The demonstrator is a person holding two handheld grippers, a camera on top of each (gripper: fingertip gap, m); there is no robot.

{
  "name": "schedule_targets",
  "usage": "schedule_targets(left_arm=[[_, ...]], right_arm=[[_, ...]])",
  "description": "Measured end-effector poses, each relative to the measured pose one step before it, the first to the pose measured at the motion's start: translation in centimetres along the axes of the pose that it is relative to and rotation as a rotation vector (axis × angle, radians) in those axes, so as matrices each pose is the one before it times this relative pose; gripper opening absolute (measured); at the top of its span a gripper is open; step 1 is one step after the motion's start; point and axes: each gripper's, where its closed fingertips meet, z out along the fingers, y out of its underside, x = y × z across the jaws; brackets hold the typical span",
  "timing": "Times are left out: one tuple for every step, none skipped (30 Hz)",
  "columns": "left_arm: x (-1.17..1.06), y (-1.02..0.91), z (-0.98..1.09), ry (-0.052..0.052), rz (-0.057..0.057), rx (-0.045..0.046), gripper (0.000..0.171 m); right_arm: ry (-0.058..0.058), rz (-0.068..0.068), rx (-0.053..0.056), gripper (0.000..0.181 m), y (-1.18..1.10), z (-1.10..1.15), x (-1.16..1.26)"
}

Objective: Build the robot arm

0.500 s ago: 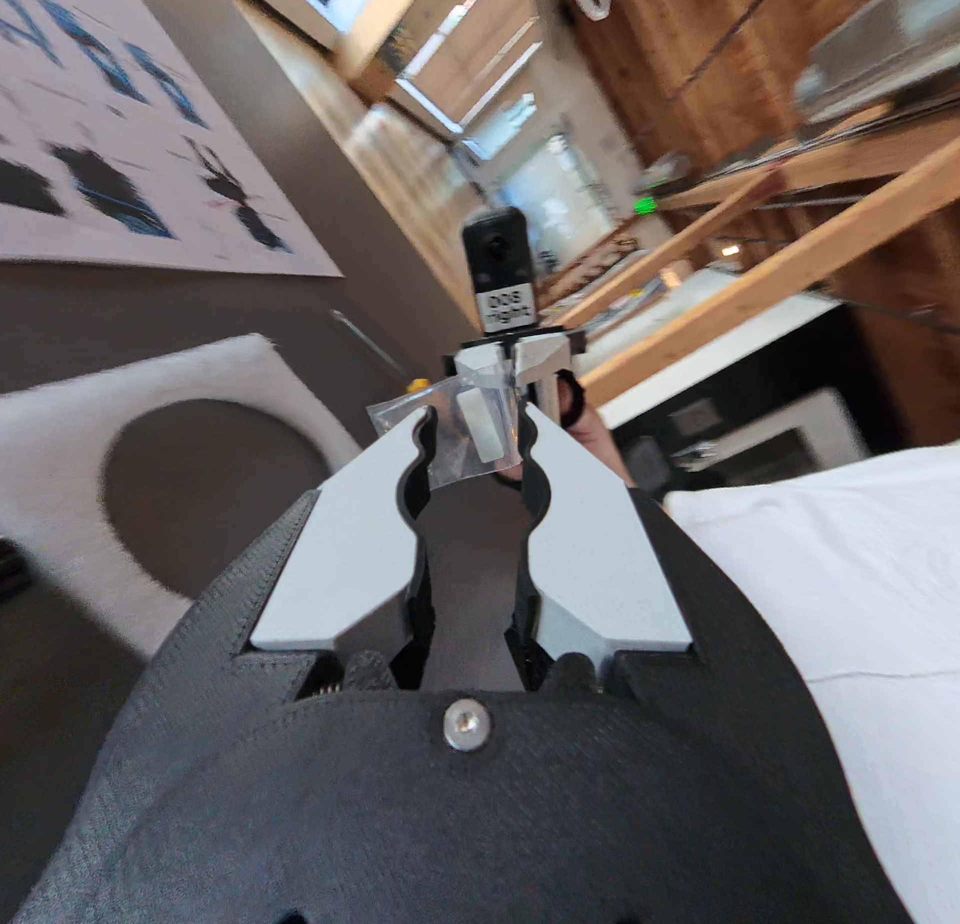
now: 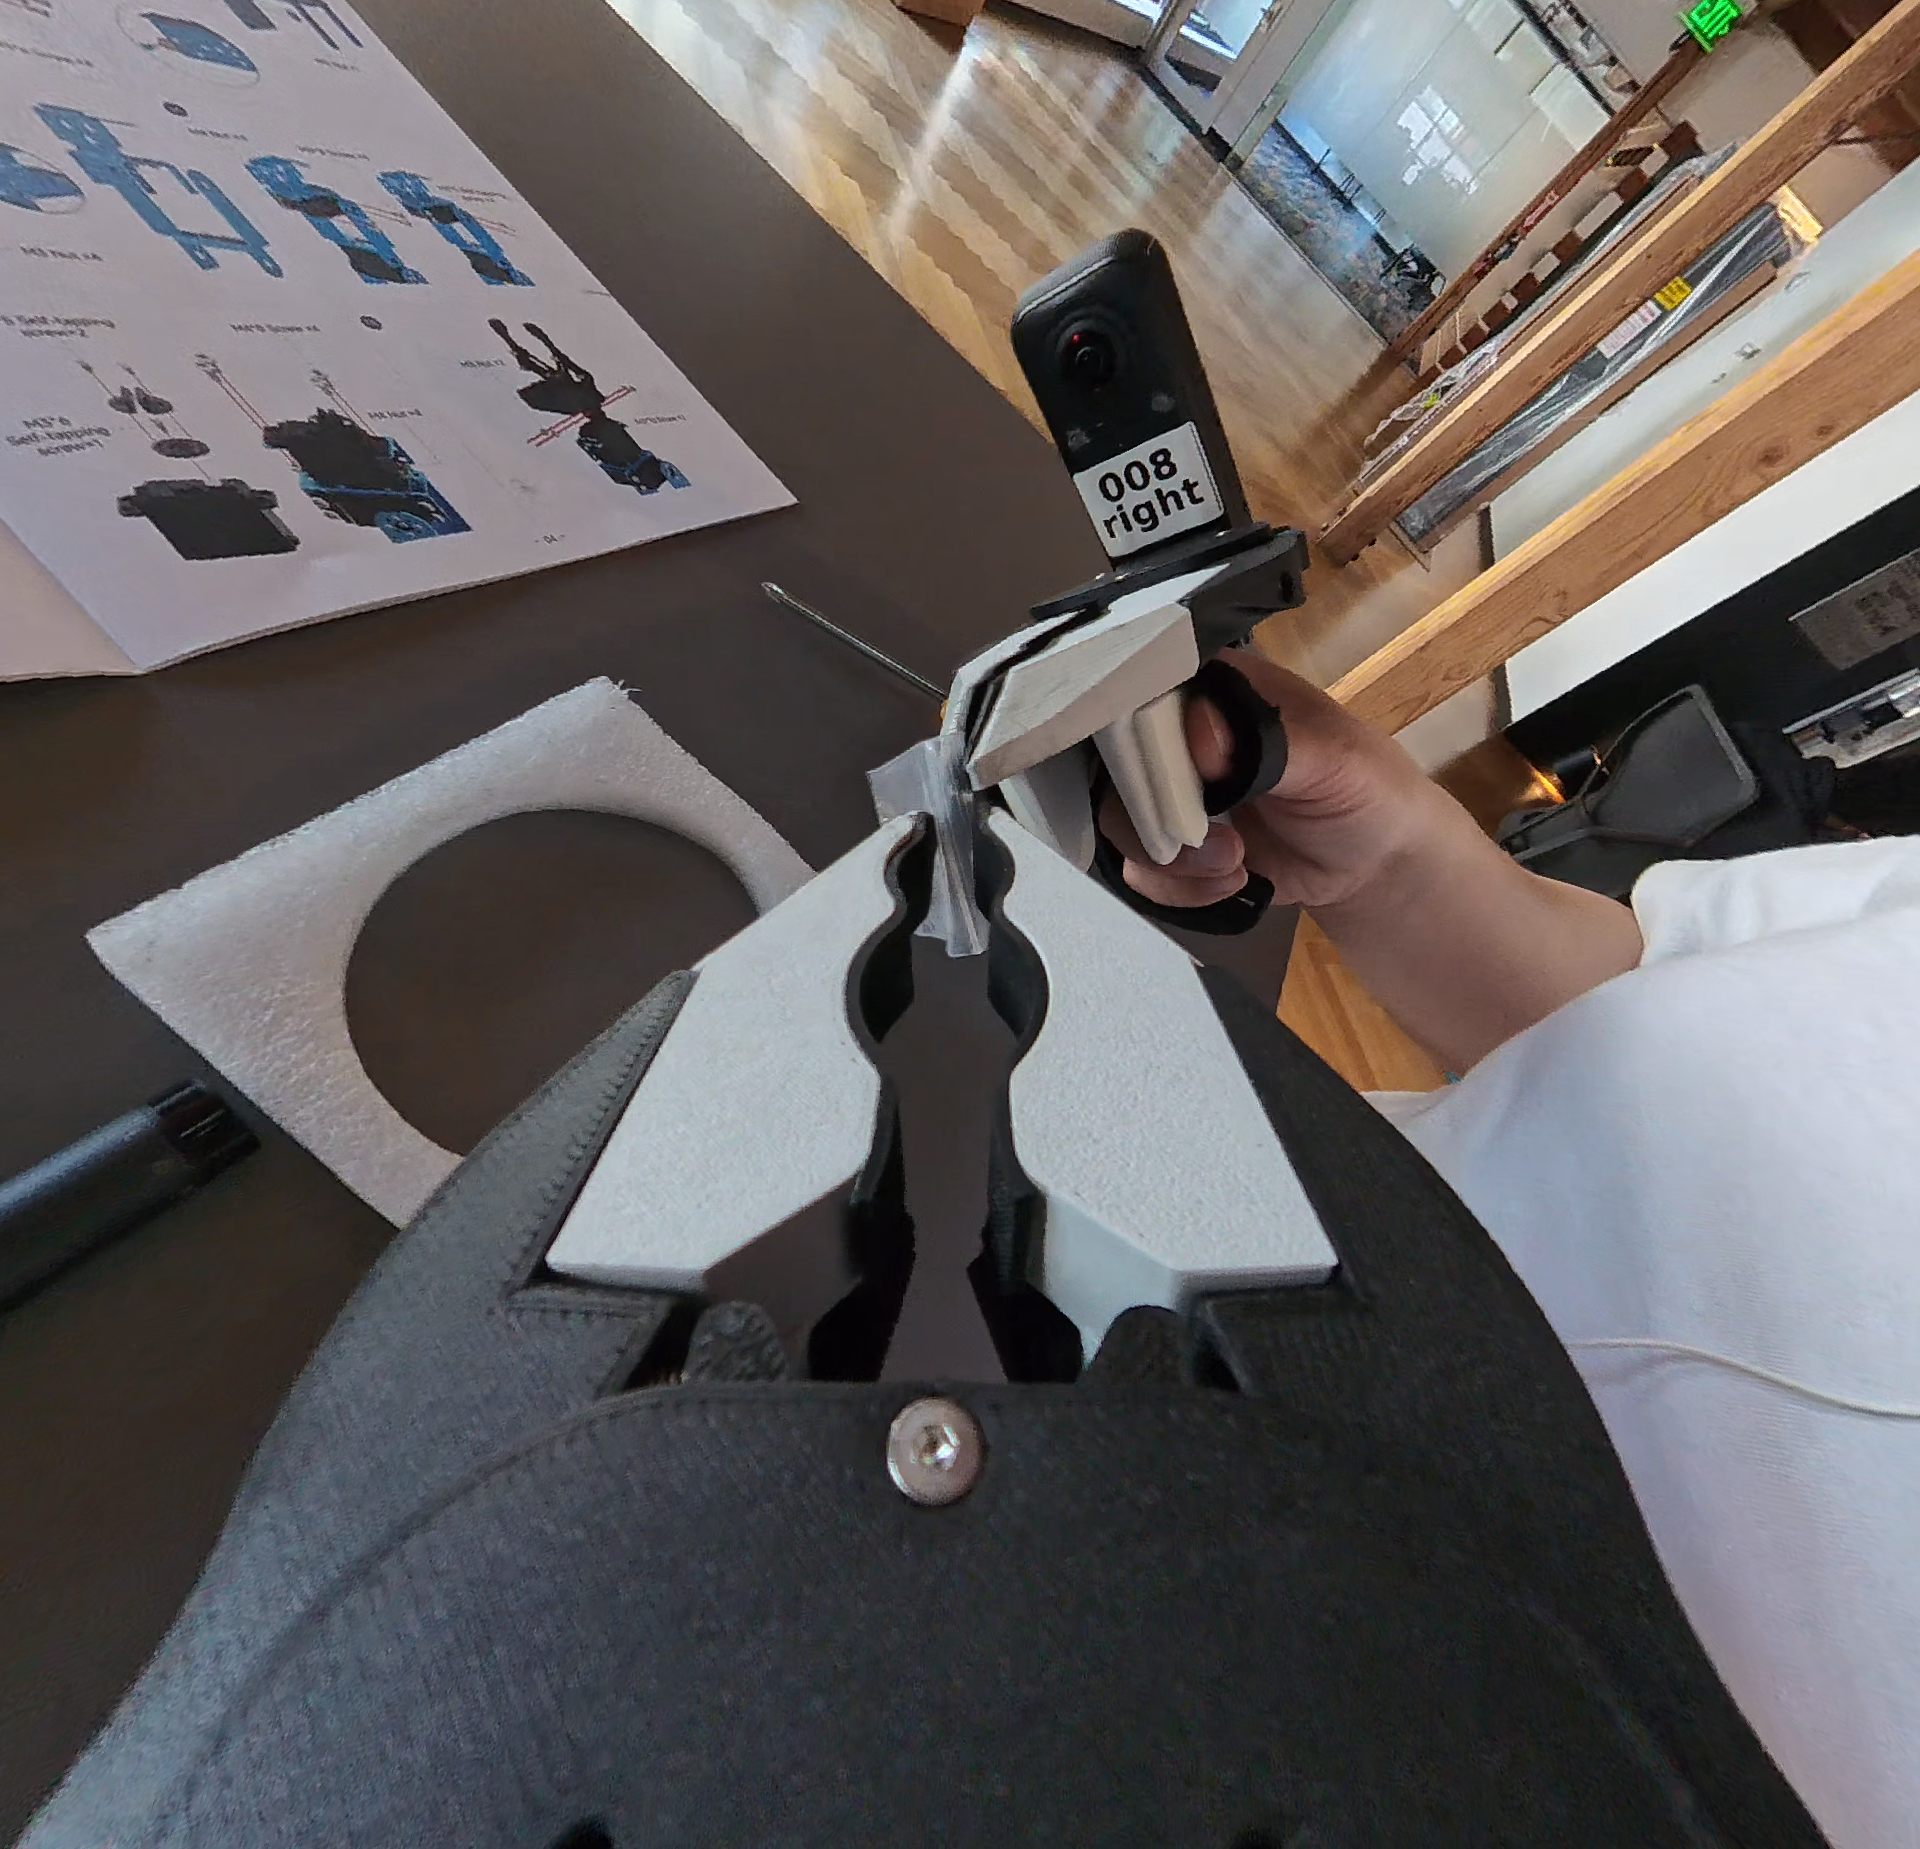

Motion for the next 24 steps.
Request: schedule_targets(left_arm=[[0.076,0.072,0.032,0.0122,-0.0074,-0.00426,0.005],[0.117,0.008,0.014,0.0186,-0.0132,0.00009,0.005],[0.124,-0.077,-0.043,0.0231,-0.0185,0.00571,0.005],[0.112,-0.088,-0.058,0.0265,-0.0229,0.00833,0.005],[0.082,-0.063,-0.052,0.0276,-0.0257,0.00675,0.005],[0.084,-0.021,-0.038,0.0264,-0.0263,0.00558,0.005],[0.132,-0.047,-0.033,0.0269,-0.0236,0.00846,0.005],[0.153,-0.087,-0.056,0.0243,-0.0186,0.01184,0.005],[0.028,-0.081,-0.073,0.0120,-0.0107,0.01110,0.005],[-0.050,-0.068,-0.090,0.0005,-0.0001,0.00887,0.005],[-0.110,0.011,-0.067,-0.0068,0.0065,0.00200,0.006],[-0.061,0.062,-0.026,-0.0072,0.0074,-0.00414,0.006],[-0.011,0.040,-0.012,-0.0051,0.0074,-0.00331,0.006],[-0.001,-0.007,-0.008,-0.0032,0.0058,-0.00068,0.006],[-0.002,-0.027,-0.031,-0.0016,0.0019,-0.00016,0.006],[0.023,-0.064,-0.031,0.0013,0.0001,0.00183,0.007],[0.000,-0.115,-0.064,0.0022,-0.0007,0.00590,0.007],[-0.012,-0.133,-0.077,0.0015,-0.0014,0.00708,0.006],[0.008,-0.147,-0.095,0.0018,0.0006,0.00855,0.006],[-0.040,-0.156,-0.130,-0.0032,0.0067,0.00914,0.000],[-0.165,-0.126,-0.112,-0.0154,0.0130,0.00618,0.000],[-0.030,-0.030,-0.071,-0.0109,0.0184,-0.00118,0.000],[0.248,-0.050,-0.032,0.0052,0.0124,-0.00189,0.000],[0.331,-0.141,-0.034,0.0117,0.0063,0.00405,0.004]], right_arm=[[0.0011,-0.0088,-0.0050,0.000,0.072,-0.004,0.000],[-0.0038,-0.0061,-0.0021,0.000,0.019,-0.016,-0.050],[-0.0069,0.0003,0.0010,0.000,-0.046,-0.041,-0.076],[-0.0103,0.0018,0.0017,0.000,-0.058,-0.033,-0.121],[-0.0097,0.0010,-0.0015,0.000,-0.006,-0.015,-0.117],[-0.0056,-0.0025,-0.0024,0.000,0.024,0.011,-0.063],[-0.0072,-0.0042,-0.0002,0.000,-0.003,-0.003,-0.103],[-0.0108,0.0000,0.0014,0.000,-0.022,-0.003,-0.164],[-0.0050,0.0016,0.0015,0.000,-0.026,-0.008,-0.070],[0.0004,-0.0005,0.0018,0.000,-0.028,-0.020,0.017],[0.0027,-0.0009,-0.0028,0.000,0.043,-0.011,0.042],[0.0027,-0.0012,-0.0039,0.000,0.072,0.010,0.054],[-0.0002,0.0015,-0.0005,0.000,0.039,0.005,0.006],[-0.0021,0.0029,0.0005,0.000,0.006,0.000,-0.024],[0.0007,0.0003,0.0005,0.000,-0.013,-0.025,0.029],[0.0024,0.0002,0.0016,0.000,-0.039,-0.047,0.044],[0.0002,0.0023,0.0028,0.000,-0.061,-0.047,-0.001],[0.0033,0.0010,0.0003,0.000,-0.017,-0.037,0.039],[0.0054,-0.0018,-0.0007,0.000,0.001,-0.028,0.055],[0.0083,0.0009,-0.0030,0.000,0.047,-0.013,0.109],[-0.0009,0.0034,-0.0019,0.000,0.051,0.020,-0.034],[-0.0001,0.0070,0.0000,0.000,0.029,0.025,-0.006],[0.0086,0.0077,0.0017,0.000,0.009,-0.004,0.160],[0.0047,0.0079,0.0037,0.000,-0.010,-0.002,0.134]])
